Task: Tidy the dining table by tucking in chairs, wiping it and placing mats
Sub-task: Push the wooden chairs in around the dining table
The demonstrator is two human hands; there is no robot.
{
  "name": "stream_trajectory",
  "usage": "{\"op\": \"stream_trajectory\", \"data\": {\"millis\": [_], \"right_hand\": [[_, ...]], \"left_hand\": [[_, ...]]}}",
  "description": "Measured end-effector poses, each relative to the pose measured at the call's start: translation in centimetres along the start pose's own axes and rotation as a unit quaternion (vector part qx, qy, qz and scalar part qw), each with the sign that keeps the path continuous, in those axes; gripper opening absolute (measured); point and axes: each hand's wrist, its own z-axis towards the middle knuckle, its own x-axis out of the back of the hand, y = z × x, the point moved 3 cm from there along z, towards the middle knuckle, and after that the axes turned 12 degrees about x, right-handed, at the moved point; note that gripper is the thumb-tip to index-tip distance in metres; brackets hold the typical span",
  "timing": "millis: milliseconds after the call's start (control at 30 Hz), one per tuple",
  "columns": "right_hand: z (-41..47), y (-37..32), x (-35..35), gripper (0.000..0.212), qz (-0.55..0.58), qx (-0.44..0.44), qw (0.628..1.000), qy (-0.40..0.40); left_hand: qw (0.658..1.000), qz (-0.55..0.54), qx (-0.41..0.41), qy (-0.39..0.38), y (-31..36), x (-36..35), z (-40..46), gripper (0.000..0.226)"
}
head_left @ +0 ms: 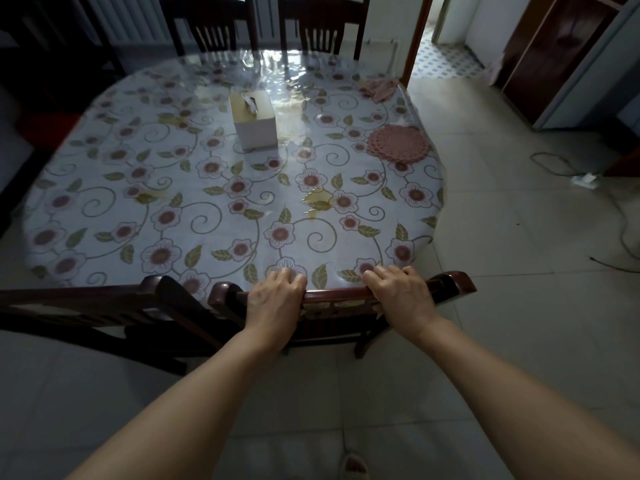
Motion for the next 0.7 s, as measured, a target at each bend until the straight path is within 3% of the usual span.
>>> {"op": "stream_trajectory", "data": {"millis": [433, 700], "right_hand": [[0.8, 0.7, -0.5, 0.025, 0.001, -0.056, 0.998, -0.006], [1.0, 1.8, -0.2, 0.024, 0.008, -0.022, 0.998, -0.061]], "left_hand": [[1.0, 0.012, -0.006, -0.008, 0.6, 0.7, 1.3, 0.025], [1.0, 0.018, -0.002, 0.0, 1.0, 0.7, 1.2, 0.023]]}}
